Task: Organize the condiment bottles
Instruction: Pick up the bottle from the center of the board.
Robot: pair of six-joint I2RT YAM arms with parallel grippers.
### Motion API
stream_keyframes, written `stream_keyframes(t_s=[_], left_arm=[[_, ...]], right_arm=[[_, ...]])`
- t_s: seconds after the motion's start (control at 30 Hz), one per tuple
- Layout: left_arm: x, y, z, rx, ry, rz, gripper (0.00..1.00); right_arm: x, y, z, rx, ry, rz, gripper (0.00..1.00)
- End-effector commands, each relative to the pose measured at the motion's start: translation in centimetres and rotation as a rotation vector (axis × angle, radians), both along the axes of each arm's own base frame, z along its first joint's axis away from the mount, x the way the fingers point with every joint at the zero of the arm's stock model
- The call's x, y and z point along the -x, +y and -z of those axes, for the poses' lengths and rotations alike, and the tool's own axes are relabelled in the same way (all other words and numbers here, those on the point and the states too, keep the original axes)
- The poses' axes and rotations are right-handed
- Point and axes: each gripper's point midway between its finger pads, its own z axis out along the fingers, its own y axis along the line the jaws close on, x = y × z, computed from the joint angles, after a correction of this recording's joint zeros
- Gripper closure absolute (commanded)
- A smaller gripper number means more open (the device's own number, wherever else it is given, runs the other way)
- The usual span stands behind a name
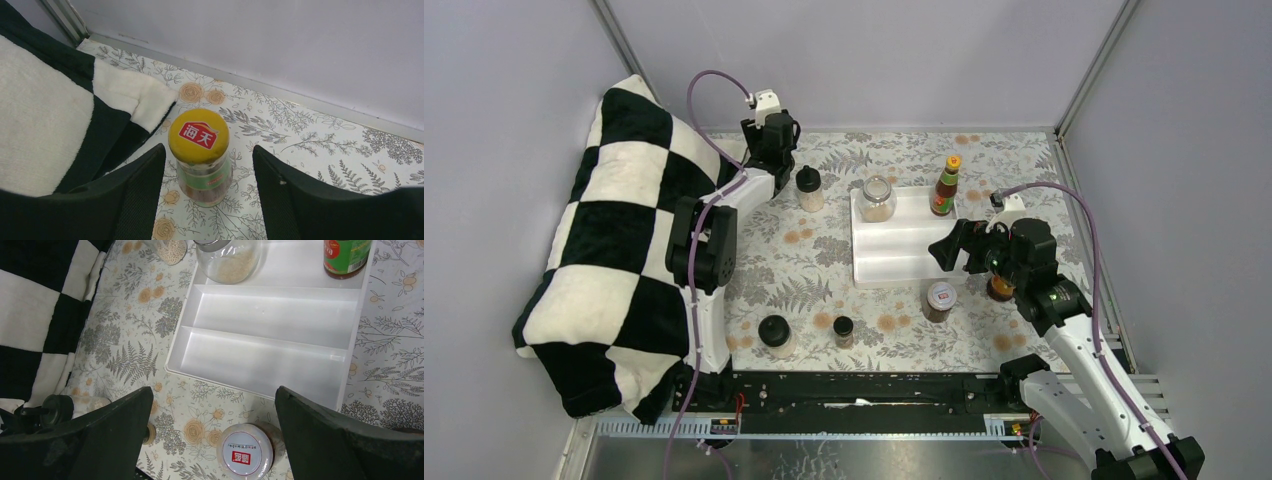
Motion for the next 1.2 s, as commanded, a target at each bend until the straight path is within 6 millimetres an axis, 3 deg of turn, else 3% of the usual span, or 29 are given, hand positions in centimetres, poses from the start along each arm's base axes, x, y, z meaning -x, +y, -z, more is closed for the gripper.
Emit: stream_keyframes(t_s=[0.0,0.13,0.33,0.87,1.03,1.17], left_arm=[[-1.0,1.0,-1.9,-0.015,-0.063,-0.046,0.30],[-1.2,1.1,-1.9,-0.016,-0.072,-0.053,0.31],[-1.6,1.6,-1.6,-0.027,-0.074,-0.088,0.39],[-1.5,2.5,-3.0,-0.035,-0.119,-0.136,0.36],[-1.7,2.4,-2.6,-0.040,-0.100,-0.128,0.52],[-1.3,2.5,-2.5,-0.037,-0.098,-0.130,0.59]], right_arm=[[-0.2,0.5,-0.9,-0.028,-0.036,-0.022,0.00],[-0.2,0.6,-0.8,-0.030,-0.033,-0.025,0.00],[-0.2,0.7,-0.6,-0.031,-0.030,-0.029,0.00],[-0.5,0.8,-0.5,-0.031,-0.024,-0.033,0.00],[-0.4,0.8,-0.7,-0.030,-0.029,-0.031,0.00],[-0.3,0.9,-0.8,-0.034,-0.028,-0.038,0.00]])
